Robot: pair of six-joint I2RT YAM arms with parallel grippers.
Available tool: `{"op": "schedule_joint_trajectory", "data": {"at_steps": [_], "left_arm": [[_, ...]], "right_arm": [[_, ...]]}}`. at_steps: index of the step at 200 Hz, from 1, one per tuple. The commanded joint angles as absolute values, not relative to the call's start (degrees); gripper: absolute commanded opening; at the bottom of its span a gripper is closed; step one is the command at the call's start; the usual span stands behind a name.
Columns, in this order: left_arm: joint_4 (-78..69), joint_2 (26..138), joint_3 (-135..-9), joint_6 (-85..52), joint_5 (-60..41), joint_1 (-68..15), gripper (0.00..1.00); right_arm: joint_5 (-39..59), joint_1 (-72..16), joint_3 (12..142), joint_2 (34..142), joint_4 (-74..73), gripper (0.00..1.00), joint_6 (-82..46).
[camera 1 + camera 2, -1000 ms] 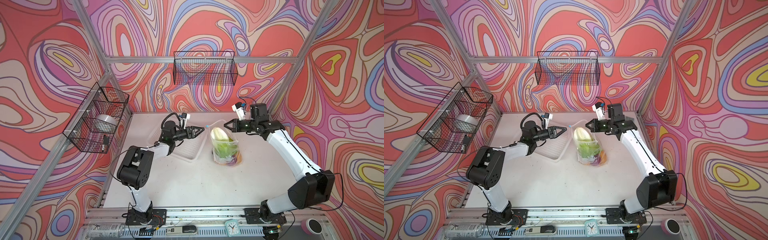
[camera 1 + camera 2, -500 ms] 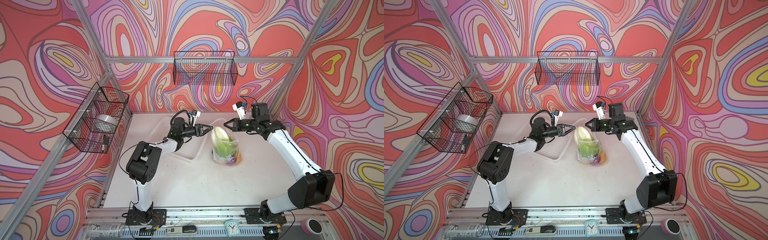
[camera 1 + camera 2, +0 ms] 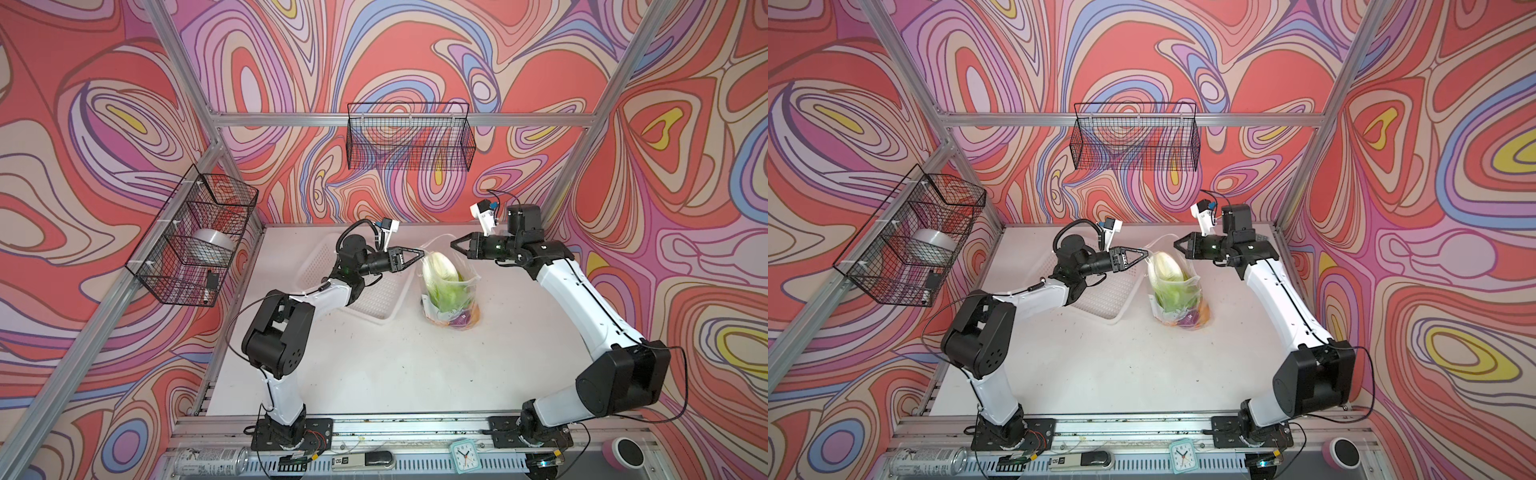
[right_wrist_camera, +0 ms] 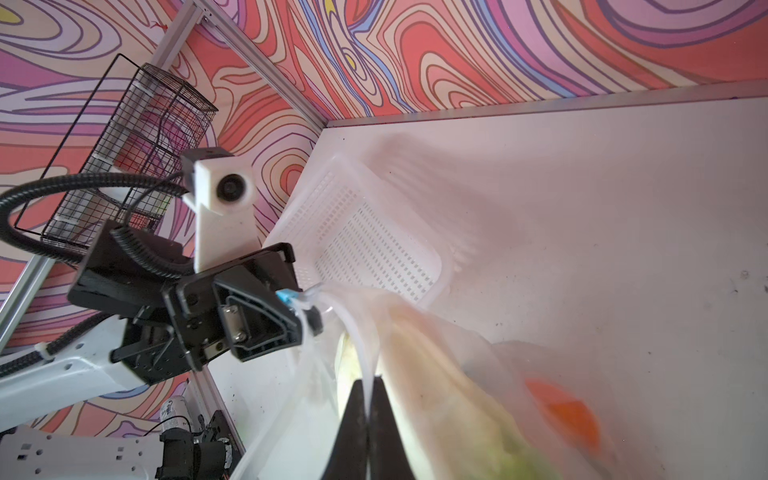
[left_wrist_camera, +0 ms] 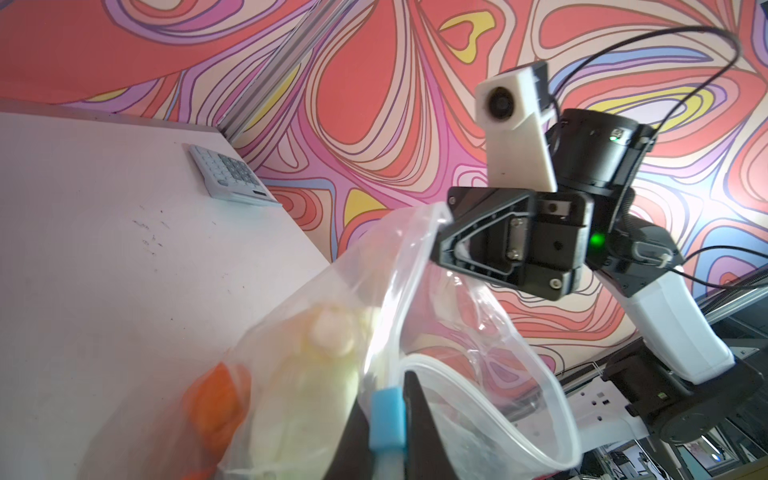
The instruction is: Place the food in the zip-top bag and seal the zipper
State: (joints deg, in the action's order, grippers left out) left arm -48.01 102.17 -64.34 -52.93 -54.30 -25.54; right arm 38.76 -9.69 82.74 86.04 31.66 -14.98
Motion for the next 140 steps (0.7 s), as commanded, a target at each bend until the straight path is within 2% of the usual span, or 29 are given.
{"op": "schedule_joint_trajectory", "data": {"at_steps": [1, 9, 27, 46, 93, 140], "left_arm": [[-41.60, 93.41, -65.36, -48.44, -52.68, -26.31, 0.00], [-36.79, 91.58, -66.05, -45.60, -51.96, -26.67, 0.00], [-29.44, 89.32, -67.07, -41.22, -50.97, -27.23, 0.00], [-25.30, 89.56, -67.59, -38.98, -49.97, -27.29, 0.00], [-20.89, 92.70, -69.24, -37.40, -49.56, -28.10, 0.00], [-16.03, 92.34, -71.31, -34.38, -48.62, -28.90, 0.00]], "right_arm": [[39.88, -9.40, 83.92, 86.23, 30.93, 0.23, -14.77], [39.74, -9.40, 84.68, 86.33, 31.98, 0.39, -14.06], [36.89, -9.40, 86.56, 85.78, 34.22, 0.60, -12.54], [34.34, -9.41, 87.97, 83.38, 34.96, 0.68, -10.22], [31.44, -13.01, 88.24, 77.39, 35.27, 0.75, -2.58], [27.34, -22.60, 86.02, 78.97, 35.58, 0.66, 3.40]]}}
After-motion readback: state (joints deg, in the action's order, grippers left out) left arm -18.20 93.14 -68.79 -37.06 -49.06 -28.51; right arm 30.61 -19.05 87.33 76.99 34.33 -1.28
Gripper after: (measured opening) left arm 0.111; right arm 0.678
